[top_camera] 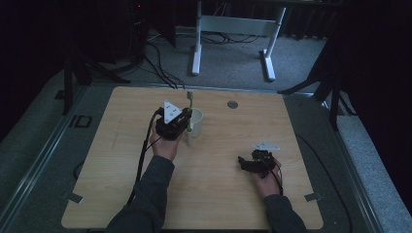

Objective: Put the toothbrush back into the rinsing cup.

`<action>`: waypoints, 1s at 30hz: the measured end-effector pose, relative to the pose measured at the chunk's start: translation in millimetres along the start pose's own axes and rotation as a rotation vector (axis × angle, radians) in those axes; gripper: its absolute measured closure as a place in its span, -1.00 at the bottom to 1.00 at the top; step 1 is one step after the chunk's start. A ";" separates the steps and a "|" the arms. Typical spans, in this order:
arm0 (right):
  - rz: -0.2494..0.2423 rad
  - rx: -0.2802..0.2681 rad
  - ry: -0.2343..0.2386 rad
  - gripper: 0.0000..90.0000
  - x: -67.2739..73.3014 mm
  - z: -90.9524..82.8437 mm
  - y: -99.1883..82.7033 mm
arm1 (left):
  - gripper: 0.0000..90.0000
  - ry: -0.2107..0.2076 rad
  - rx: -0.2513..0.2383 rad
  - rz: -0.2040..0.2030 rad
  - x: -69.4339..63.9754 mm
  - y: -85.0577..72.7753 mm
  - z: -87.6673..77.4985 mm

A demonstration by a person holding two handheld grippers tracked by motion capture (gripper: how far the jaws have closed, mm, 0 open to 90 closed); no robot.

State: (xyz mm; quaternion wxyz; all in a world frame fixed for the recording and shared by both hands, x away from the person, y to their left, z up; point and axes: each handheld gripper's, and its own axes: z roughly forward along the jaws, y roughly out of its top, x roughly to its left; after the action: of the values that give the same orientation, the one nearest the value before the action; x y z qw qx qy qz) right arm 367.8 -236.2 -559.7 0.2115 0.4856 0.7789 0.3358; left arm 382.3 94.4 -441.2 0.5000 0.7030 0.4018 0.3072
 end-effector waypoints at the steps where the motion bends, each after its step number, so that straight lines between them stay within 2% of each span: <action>1: 0.000 0.000 0.000 -0.53 0.0 0.0 0.0 | 0.77 -0.002 0.004 -0.002 0.1 -0.9 0.3; 9: 0.000 0.000 0.000 -0.53 0.0 0.0 0.0 | 0.74 -0.017 0.023 -0.009 0.7 -5.3 1.9; 12: 0.000 0.000 0.000 -0.53 0.0 0.0 0.0 | 0.45 -0.037 0.064 -0.024 1.2 -7.9 3.9; 14: -0.002 0.000 0.002 -0.53 0.0 0.1 0.0 | 0.23 -0.025 0.079 -0.014 0.0 -11.9 3.9; 16: -0.002 0.001 0.002 -0.53 0.0 0.0 0.0 | 0.03 -0.025 0.083 -0.027 1.2 -15.1 3.2; 19: -0.003 0.001 0.002 -0.53 0.0 0.0 0.0 | -0.16 -0.019 0.088 -0.041 3.8 -17.8 2.4; 30: -0.002 -0.001 0.002 -0.53 0.1 0.1 0.0 | -0.22 -0.021 0.080 -0.052 10.4 -24.6 -7.8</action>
State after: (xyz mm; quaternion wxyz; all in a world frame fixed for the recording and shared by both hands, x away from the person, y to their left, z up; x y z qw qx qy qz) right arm 367.8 -236.1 -559.8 0.2110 0.4845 0.7795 0.3364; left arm 374.5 111.3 -461.8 0.4835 0.7147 0.4269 0.2705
